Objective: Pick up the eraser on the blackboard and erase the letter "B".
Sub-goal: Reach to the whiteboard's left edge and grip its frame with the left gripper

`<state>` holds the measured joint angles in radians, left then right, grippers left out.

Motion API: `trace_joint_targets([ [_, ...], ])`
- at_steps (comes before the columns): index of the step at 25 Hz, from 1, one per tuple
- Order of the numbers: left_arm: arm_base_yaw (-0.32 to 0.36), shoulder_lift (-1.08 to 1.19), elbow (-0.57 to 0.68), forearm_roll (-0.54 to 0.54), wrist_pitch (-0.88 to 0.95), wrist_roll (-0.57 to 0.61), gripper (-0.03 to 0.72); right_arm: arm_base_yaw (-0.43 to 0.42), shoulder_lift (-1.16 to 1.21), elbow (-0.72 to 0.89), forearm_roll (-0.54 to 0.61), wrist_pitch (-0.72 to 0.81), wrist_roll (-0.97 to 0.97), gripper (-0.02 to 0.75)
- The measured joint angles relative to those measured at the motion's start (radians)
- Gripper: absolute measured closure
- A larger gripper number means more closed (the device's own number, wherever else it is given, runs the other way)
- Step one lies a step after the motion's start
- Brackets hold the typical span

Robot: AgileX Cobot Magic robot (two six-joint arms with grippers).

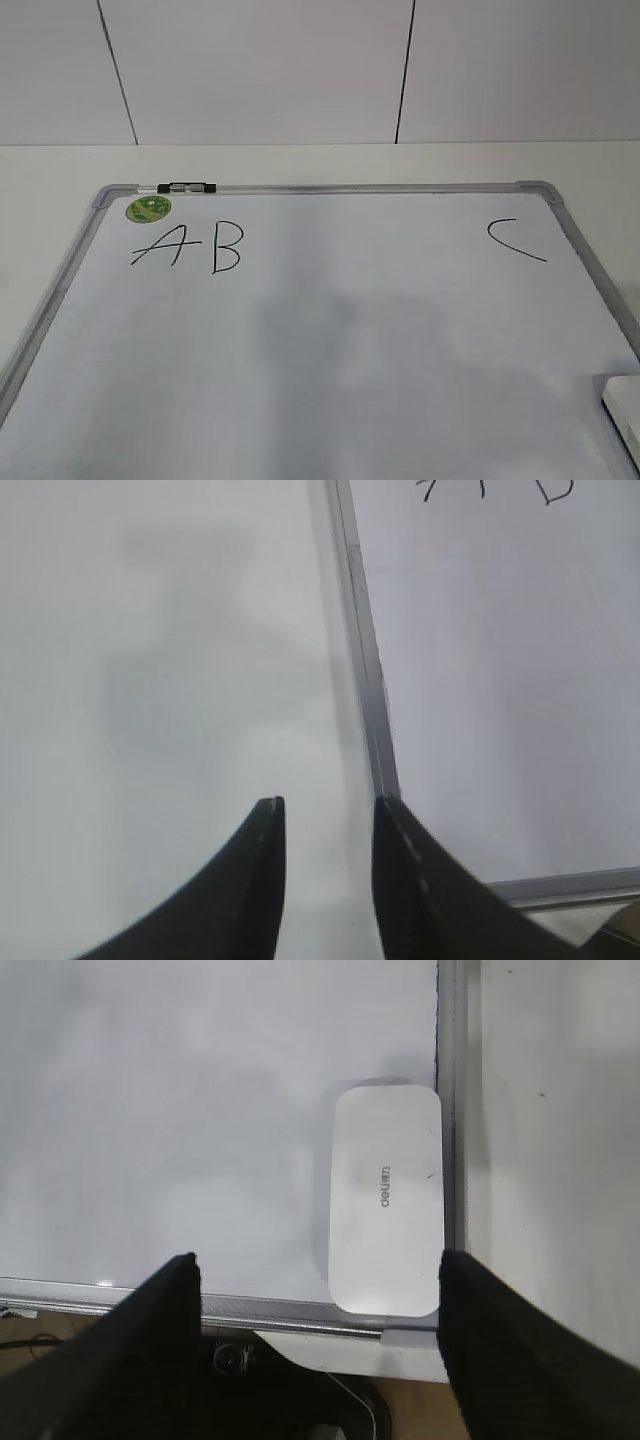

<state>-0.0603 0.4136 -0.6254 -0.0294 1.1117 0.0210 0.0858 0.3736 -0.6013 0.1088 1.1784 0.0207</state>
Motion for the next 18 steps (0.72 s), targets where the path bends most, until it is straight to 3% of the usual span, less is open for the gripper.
trace_joint_targets([
  [7,0.0,0.224,-0.084,-0.07,0.048,-0.011,0.454,0.0,0.055,-0.033,0.005,0.066,0.01,0.166],
  [18,0.0,0.628,-0.284,-0.078,0.056,-0.011,0.454,0.0,0.117,-0.033,0.023,0.083,0.042,0.166],
])
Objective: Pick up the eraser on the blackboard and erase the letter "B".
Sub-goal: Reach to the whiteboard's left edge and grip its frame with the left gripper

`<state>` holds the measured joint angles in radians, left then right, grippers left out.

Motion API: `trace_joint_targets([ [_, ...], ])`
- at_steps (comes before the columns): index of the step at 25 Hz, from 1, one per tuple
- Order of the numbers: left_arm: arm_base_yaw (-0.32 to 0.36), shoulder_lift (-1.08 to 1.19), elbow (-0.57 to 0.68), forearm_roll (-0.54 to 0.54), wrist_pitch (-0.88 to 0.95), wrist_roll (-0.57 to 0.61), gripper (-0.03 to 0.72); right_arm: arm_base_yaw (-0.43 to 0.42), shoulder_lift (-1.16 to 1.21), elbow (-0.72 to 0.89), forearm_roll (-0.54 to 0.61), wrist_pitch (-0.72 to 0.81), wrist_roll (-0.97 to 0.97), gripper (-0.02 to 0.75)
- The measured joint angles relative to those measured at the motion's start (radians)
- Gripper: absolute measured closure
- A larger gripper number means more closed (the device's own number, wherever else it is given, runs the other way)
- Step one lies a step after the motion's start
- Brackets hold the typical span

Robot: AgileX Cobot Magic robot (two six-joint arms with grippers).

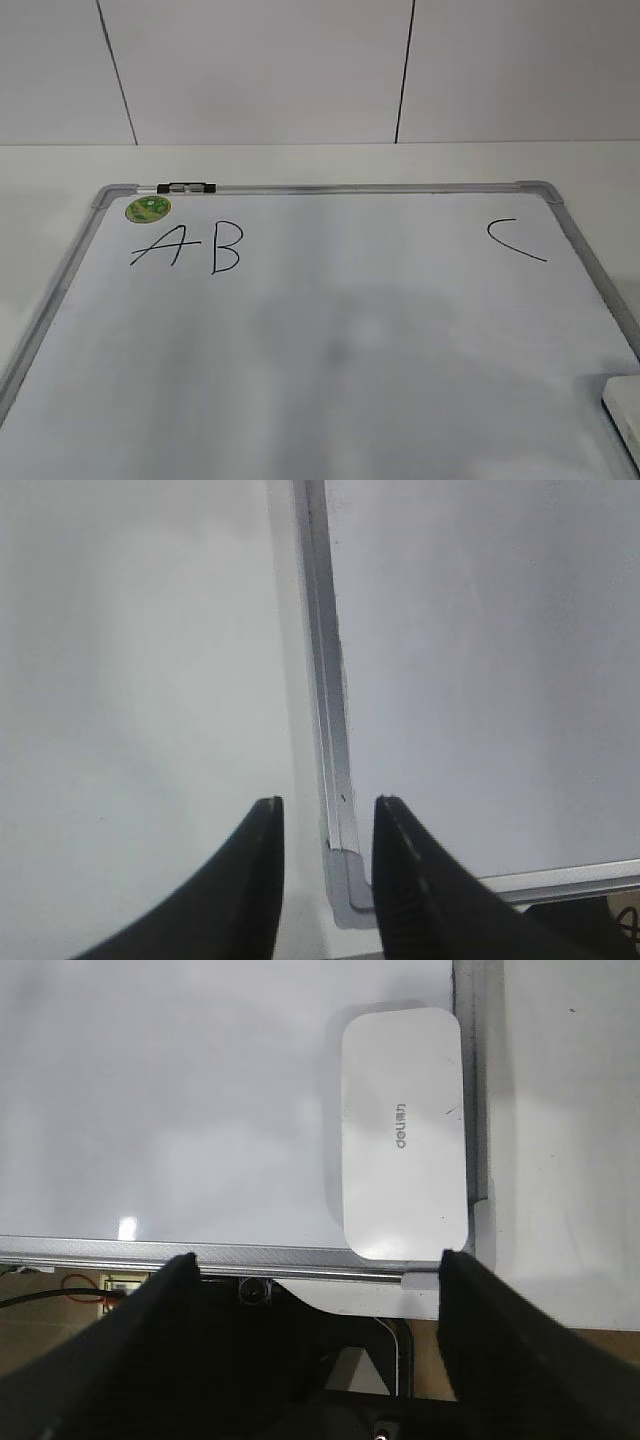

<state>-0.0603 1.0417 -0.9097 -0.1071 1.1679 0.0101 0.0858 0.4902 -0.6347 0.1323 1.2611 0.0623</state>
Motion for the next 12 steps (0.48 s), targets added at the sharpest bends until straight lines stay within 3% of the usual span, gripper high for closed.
trace_joint_targets([
  [6,0.0,0.246,-0.164,0.0,0.0,0.0,0.454,0.0,0.055,0.0,0.02,0.0,0.004,0.166],
  [12,0.0,0.409,-0.239,0.0,-0.01,0.0,0.454,0.0,0.066,0.0,0.018,-0.002,0.004,0.166],
])
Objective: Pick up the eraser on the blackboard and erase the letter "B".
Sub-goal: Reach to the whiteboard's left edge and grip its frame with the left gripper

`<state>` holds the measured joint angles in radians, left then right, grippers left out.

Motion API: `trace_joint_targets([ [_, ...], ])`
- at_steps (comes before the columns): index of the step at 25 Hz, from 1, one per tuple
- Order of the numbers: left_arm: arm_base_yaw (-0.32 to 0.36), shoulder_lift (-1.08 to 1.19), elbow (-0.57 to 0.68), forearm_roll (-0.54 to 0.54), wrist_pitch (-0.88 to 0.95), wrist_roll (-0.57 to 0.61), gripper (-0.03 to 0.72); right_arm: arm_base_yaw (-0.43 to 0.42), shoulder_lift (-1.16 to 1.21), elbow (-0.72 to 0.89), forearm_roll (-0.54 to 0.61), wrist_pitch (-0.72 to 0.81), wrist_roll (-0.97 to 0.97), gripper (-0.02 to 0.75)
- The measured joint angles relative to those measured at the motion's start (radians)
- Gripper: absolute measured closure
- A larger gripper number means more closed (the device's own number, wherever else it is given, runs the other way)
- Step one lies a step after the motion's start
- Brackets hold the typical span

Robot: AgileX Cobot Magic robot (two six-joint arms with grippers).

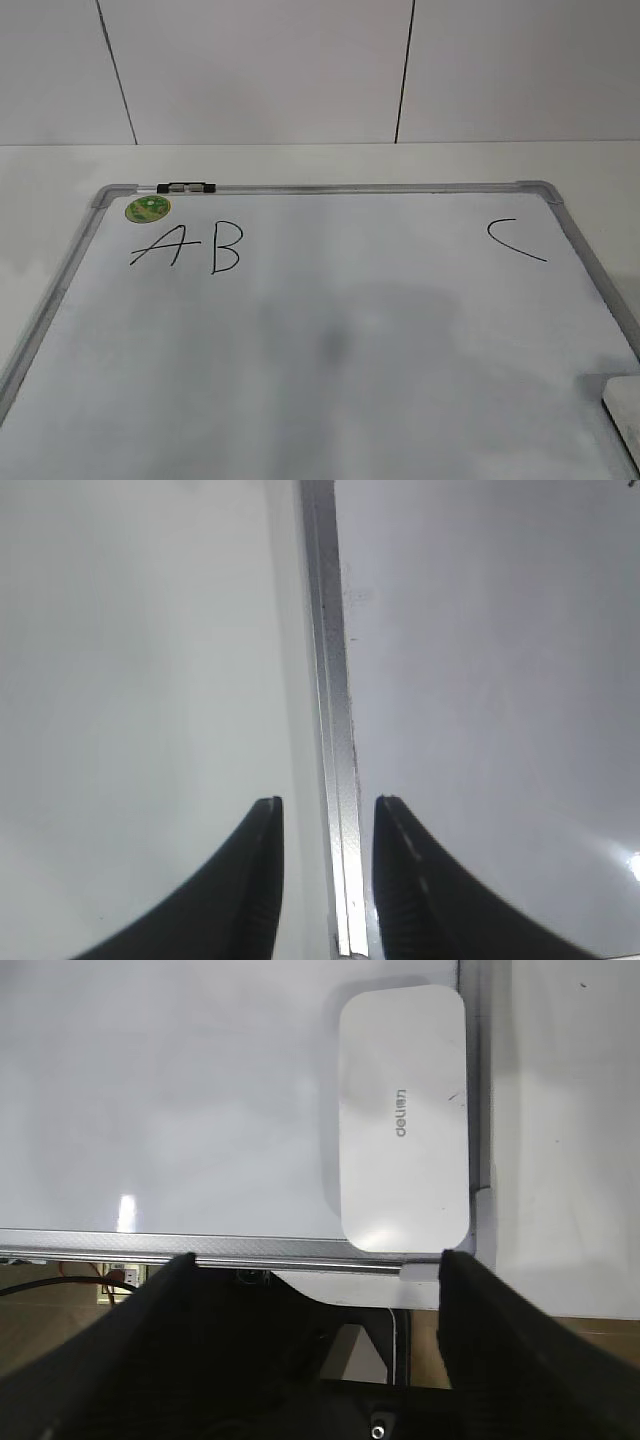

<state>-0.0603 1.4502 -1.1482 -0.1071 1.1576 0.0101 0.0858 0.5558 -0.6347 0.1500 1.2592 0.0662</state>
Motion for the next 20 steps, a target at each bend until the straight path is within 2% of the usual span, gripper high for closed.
trace_joint_targets([
  [6,0.0,0.122,-0.001,-0.002,-0.064,0.002,0.454,0.0,0.019,0.0,-0.041,0.0,0.0,0.166],
  [20,0.0,0.263,-0.002,-0.018,-0.147,0.01,0.454,0.0,0.245,0.0,-0.032,-0.009,0.0,0.166],
])
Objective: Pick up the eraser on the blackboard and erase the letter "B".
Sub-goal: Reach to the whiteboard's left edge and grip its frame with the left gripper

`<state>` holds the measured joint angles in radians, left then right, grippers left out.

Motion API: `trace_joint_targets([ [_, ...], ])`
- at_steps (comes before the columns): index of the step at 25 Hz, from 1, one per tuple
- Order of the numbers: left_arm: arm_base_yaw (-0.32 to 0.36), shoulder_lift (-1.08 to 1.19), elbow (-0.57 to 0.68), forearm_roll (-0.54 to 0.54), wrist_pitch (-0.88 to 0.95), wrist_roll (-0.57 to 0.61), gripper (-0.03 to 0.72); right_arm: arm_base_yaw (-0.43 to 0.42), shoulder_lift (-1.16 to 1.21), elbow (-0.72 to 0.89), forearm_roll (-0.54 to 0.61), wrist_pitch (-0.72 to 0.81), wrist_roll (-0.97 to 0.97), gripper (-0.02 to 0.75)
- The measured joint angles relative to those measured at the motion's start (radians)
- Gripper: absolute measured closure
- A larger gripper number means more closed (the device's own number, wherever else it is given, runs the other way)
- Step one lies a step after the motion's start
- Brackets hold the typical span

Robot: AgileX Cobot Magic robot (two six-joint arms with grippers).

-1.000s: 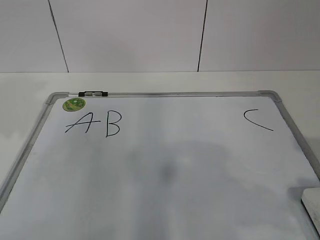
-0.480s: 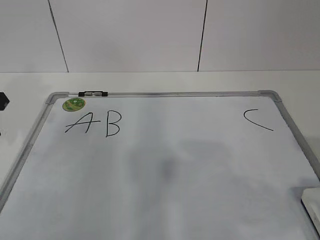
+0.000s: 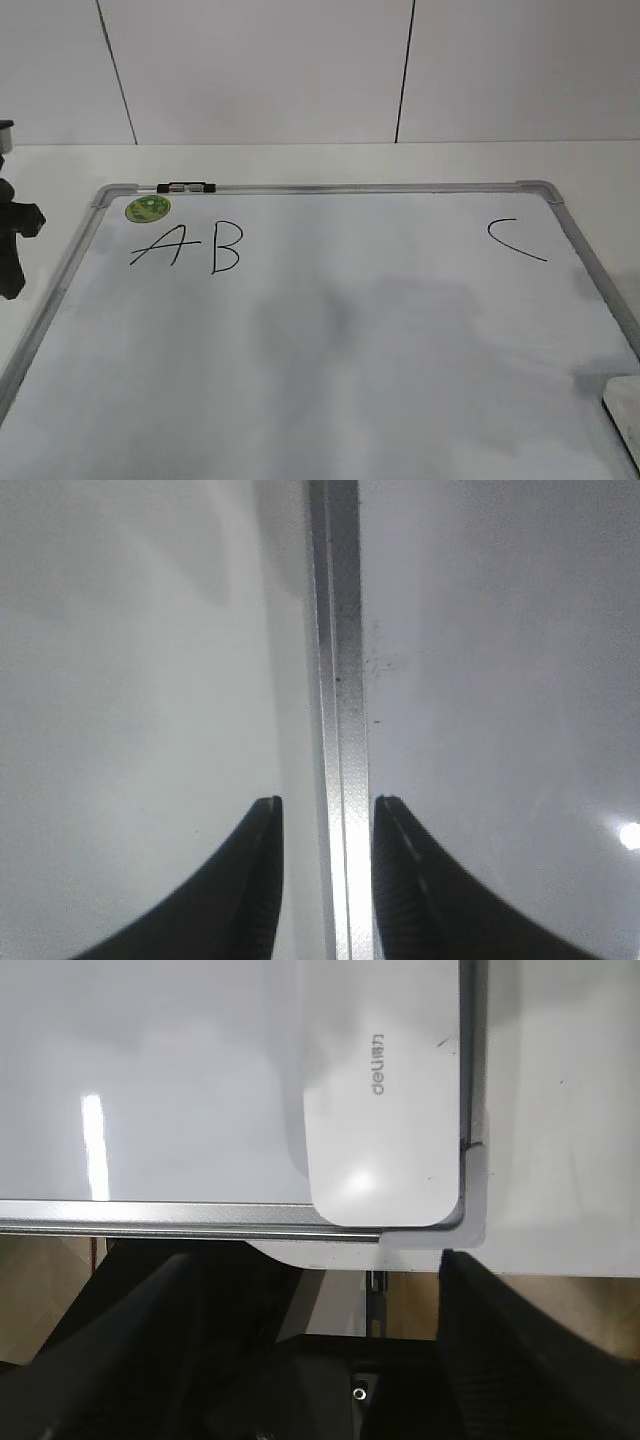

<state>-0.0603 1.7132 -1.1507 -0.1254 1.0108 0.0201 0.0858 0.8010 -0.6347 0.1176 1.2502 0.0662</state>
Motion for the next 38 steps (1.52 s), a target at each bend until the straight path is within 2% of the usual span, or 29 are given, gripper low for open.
trace_joint_targets([
  [10,0.0,0.098,0.0,-0.005,-0.028,0.009,0.454,0.0,0.032,0.0,0.004,-0.006,0.001,0.166],
  [38,0.0,0.18,-0.002,-0.013,-0.089,0.026,0.454,0.0,0.034,0.0,0.006,-0.008,0.001,0.166],
])
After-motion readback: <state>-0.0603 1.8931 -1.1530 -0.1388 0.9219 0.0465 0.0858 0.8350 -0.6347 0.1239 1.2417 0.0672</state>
